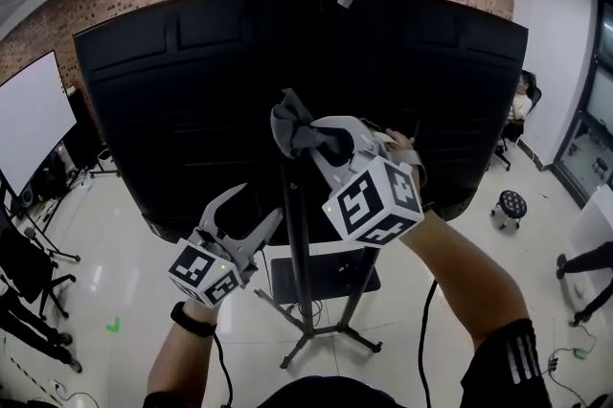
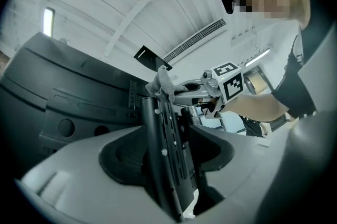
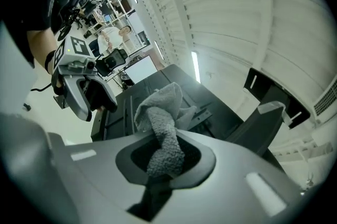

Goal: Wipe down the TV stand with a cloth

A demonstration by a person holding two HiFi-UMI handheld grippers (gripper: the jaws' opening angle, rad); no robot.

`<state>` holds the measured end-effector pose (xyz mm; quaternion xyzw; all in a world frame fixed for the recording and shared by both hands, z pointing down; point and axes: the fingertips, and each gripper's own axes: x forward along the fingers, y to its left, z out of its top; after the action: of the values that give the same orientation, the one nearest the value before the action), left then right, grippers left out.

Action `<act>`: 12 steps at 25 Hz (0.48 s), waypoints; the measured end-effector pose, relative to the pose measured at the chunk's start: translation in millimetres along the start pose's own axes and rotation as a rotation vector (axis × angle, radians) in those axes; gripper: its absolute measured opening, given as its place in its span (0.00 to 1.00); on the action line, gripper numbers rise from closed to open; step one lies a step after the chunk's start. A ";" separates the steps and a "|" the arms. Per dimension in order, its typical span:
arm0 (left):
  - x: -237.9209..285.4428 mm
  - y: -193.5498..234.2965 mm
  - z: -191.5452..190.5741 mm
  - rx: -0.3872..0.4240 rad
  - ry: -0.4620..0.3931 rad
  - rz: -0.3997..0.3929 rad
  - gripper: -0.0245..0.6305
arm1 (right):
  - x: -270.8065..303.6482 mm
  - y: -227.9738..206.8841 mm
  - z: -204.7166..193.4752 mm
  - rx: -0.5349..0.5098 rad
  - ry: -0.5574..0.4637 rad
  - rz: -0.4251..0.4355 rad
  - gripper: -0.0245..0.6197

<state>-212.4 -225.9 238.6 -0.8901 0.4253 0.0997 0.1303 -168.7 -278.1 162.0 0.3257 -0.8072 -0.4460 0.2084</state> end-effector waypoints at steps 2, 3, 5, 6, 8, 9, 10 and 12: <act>8.9 -4.6 -0.2 0.004 0.008 0.007 0.45 | 3.4 -4.3 -6.9 0.009 -0.004 0.014 0.09; 12.4 -5.8 -2.6 0.004 0.009 0.009 0.45 | 7.0 -3.1 -10.7 0.012 -0.002 0.029 0.09; 17.4 -6.8 -10.1 0.004 0.013 0.016 0.45 | 15.9 4.7 -18.3 0.013 0.002 0.067 0.09; 19.0 -7.3 -13.7 0.003 0.019 0.023 0.45 | 19.8 9.9 -22.1 0.013 0.002 0.085 0.09; 20.9 -8.8 -20.0 0.000 0.033 0.040 0.45 | 24.1 20.1 -28.9 0.018 0.000 0.116 0.09; 21.1 -9.4 -23.2 0.001 0.042 0.048 0.45 | 24.5 25.0 -32.0 0.021 -0.002 0.131 0.09; 20.8 -9.9 -26.5 0.002 0.050 0.055 0.45 | 24.3 30.2 -35.3 0.024 -0.004 0.148 0.09; 18.8 -10.4 -33.2 -0.004 0.064 0.068 0.45 | 23.7 43.0 -43.2 0.030 -0.003 0.190 0.09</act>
<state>-190.5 -243.9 266.0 -0.8780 0.4593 0.0762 0.1114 -172.9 -303.4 222.2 0.2501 -0.8414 -0.4127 0.2434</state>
